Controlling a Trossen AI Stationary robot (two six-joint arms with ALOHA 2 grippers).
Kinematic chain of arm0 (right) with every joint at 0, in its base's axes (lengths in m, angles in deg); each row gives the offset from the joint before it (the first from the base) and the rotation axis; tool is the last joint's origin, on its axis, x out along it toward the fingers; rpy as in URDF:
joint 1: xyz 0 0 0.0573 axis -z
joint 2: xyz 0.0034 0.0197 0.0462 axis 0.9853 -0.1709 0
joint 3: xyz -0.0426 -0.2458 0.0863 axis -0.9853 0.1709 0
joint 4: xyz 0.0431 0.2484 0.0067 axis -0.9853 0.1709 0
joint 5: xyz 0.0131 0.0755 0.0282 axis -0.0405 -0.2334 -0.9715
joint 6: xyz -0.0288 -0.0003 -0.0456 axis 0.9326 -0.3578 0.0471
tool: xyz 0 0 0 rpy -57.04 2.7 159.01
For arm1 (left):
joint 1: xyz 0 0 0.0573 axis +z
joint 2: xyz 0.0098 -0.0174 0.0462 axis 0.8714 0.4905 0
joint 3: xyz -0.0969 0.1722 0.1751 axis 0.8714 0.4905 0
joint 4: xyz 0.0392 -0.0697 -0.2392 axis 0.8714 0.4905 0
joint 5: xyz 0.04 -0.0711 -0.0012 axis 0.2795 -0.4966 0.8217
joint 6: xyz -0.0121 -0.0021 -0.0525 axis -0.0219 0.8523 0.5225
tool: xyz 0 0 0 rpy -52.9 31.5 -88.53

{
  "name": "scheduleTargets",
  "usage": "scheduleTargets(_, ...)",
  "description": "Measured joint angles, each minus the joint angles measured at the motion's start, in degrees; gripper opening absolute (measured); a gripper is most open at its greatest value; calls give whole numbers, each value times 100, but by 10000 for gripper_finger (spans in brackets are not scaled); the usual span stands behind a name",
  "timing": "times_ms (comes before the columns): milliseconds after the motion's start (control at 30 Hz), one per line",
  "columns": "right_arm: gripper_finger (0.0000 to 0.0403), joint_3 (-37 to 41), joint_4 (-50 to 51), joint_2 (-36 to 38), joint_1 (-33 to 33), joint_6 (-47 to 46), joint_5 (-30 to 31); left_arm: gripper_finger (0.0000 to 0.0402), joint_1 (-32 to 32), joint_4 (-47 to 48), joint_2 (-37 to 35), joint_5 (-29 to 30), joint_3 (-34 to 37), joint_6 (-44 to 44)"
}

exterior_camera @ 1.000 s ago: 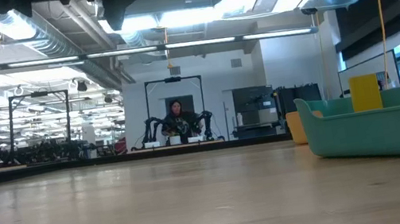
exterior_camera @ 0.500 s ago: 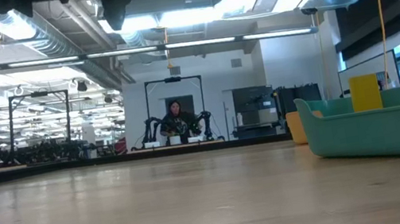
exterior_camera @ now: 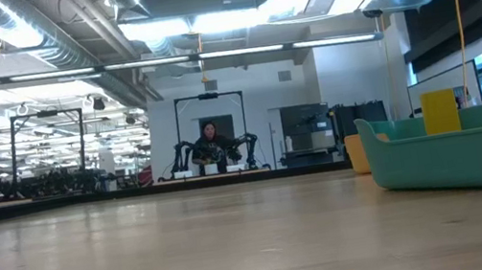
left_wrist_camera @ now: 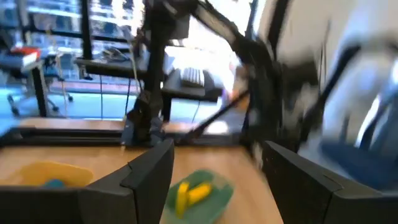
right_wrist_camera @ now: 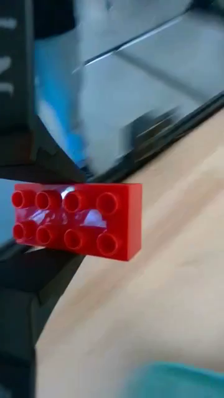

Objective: Sort & place blocks by color
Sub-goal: Put the red game piece into the blue bin

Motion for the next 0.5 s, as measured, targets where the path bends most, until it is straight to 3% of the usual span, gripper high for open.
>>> scheduleTargets(100,138,-2,-328,222,452,807,355,237,-214,585,128,141,-248,-1210)
scheduleTargets(233,138,0,-993,292,1220,2167,48,237,-550,1238,391,383,-592,-2503)
scheduleTargets(500,138,3,-1902,308,2485,3977,-958,237,-1226,1833,795,488,-946,-3331)
